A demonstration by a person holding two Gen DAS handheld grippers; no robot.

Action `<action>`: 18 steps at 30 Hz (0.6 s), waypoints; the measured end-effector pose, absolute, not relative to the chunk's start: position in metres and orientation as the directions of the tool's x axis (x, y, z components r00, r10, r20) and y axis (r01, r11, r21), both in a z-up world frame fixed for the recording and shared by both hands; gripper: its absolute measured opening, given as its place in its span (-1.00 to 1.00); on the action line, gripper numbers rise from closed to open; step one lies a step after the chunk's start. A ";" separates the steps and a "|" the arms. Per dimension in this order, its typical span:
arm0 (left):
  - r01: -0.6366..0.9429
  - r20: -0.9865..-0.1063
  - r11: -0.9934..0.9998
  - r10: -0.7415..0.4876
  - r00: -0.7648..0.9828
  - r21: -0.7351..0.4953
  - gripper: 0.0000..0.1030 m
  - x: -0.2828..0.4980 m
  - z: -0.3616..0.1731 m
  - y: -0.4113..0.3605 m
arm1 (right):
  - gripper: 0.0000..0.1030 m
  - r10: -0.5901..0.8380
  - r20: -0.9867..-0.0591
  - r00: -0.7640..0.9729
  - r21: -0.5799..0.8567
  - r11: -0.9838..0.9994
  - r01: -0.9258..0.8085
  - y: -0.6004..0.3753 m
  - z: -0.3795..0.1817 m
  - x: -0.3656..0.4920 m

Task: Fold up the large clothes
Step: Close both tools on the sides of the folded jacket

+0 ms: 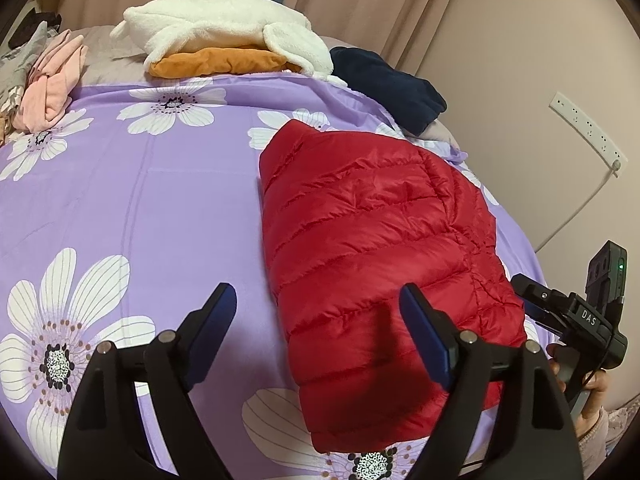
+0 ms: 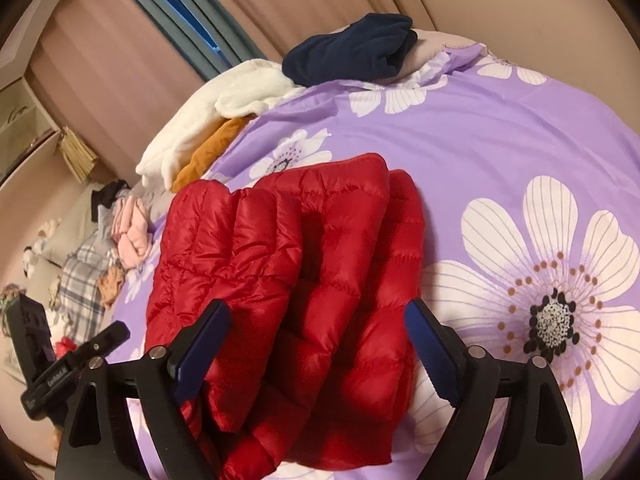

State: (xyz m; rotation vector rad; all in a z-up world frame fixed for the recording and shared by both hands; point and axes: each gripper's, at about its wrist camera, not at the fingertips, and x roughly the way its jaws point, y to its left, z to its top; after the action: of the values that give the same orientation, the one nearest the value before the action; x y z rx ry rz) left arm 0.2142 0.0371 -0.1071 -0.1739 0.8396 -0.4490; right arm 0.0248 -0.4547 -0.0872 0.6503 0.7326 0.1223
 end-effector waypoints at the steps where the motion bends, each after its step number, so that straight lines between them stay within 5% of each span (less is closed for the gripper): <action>1: 0.314 -0.679 0.892 -0.452 0.578 -0.326 0.65 0.215 -0.108 0.037 | 0.77 0.326 -0.582 0.745 0.594 0.797 0.115 -0.455 -0.088 0.025; 18: 0.278 -0.706 0.848 -0.530 0.470 -0.451 0.69 0.242 -0.134 0.039 | 0.96 0.367 -0.593 0.717 0.629 0.767 0.128 -0.461 -0.101 0.033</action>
State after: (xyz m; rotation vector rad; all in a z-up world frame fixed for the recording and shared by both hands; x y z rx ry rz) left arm 0.2421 0.0388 -0.1341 -0.2908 0.9625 -0.5035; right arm 0.0335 -0.4614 -0.1013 0.7008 0.7755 0.1450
